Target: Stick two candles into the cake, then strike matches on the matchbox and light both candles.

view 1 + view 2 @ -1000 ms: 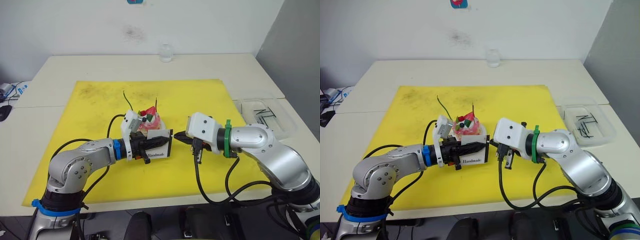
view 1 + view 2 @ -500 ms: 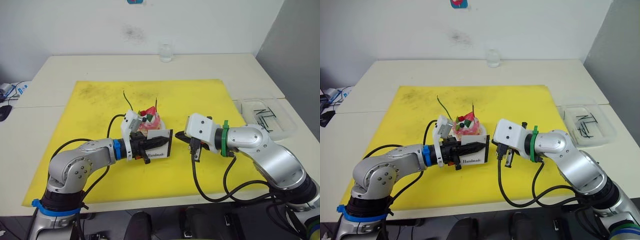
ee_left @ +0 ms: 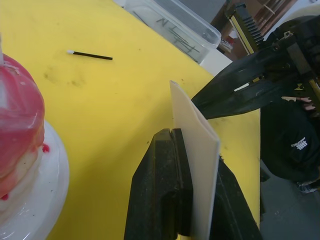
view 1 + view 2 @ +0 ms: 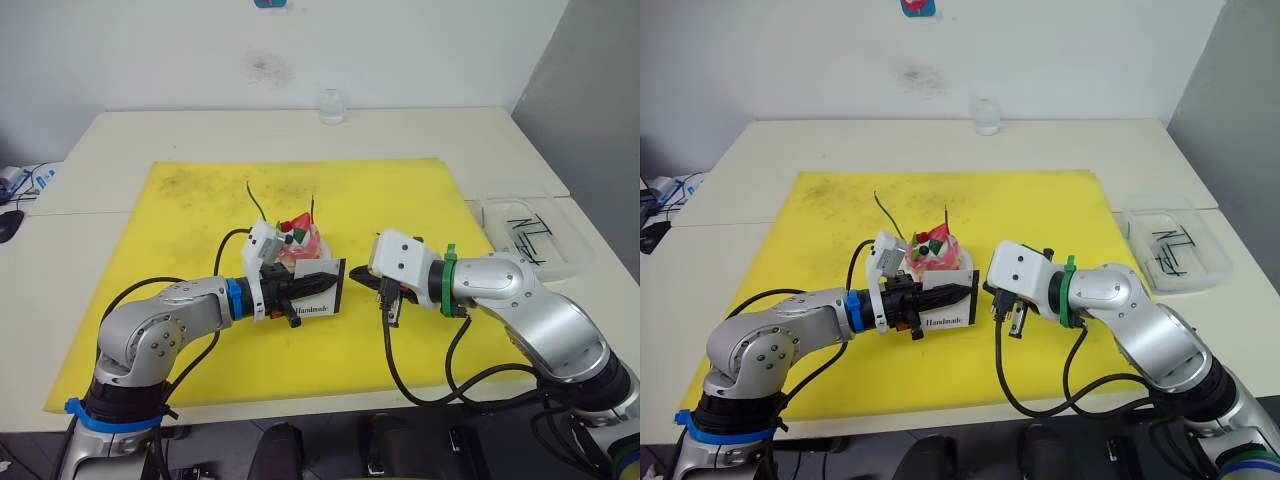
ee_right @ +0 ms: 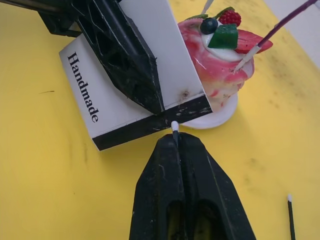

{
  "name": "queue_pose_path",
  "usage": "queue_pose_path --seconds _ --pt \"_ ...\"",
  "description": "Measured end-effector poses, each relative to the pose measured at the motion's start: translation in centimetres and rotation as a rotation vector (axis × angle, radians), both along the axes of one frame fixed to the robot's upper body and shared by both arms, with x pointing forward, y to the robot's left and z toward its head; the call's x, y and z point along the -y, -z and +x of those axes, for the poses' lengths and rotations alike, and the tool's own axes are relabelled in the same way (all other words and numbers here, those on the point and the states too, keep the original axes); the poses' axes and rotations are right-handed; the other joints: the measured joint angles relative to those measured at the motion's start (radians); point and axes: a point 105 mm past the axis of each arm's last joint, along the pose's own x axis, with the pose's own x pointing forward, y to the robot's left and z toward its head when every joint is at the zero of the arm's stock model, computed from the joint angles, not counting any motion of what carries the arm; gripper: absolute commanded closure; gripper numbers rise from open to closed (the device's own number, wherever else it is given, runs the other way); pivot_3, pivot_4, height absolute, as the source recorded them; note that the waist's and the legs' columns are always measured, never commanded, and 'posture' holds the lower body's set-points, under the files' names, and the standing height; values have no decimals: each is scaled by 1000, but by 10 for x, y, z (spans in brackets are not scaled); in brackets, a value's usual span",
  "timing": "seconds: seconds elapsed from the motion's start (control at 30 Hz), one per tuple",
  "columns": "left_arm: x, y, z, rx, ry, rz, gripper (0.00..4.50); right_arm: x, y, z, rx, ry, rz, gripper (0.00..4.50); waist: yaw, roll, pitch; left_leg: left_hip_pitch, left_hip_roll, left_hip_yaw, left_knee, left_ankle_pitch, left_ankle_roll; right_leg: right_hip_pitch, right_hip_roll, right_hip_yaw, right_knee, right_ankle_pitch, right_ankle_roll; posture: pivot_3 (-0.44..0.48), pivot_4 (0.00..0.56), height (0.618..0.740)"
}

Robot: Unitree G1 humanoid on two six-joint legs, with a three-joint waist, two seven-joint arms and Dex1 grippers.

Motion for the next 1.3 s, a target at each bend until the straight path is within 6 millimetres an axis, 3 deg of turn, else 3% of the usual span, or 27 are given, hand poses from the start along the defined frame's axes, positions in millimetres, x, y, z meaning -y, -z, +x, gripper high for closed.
queue_pose_path --seconds 0.2,0.33,0.47,0.57,0.8,0.93,1.03,1.3 --pt "0 2 1 14 -4 14 4500 14 8 5 -42 99 52 4487 1 0 0 0 0 0 0 0 0 0 0 0 0 0 0 0 150 735" --pt "-2 7 -1 7 -10 22 4500 38 31 17 -60 288 177 4487 1 -1 0 0 0 1 0 0 0 0 0 1 0 0 0 0 150 735" --pt "0 9 -5 6 6 22 4500 49 56 25 -106 461 338 4487 0 -1 0 1 0 1 0 0 0 0 0 1 1 0 0 0 150 735" --pt "0 9 -6 10 10 31 4500 51 70 27 -127 511 370 4487 -2 -1 0 1 0 1 0 0 0 0 1 1 1 0 0 0 150 735" --pt "0 12 -7 8 26 47 4500 43 82 32 -126 532 419 4487 0 -1 0 0 0 1 0 0 0 0 1 1 0 0 0 0 150 735" --pt "-1 12 -7 10 24 53 4500 44 83 32 -114 533 427 3527 0 -1 0 1 0 1 0 0 0 0 1 1 0 0 0 0 150 735" --pt "-1 12 -7 10 22 56 4500 47 83 32 -90 534 412 2434 0 -1 0 1 0 1 0 0 0 1 1 1 1 0 0 0 150 735" --pt "-1 12 -7 14 23 57 4500 47 84 32 -33 503 395 2434 0 -1 0 2 0 1 0 0 0 2 1 1 0 0 0 0 150 735"
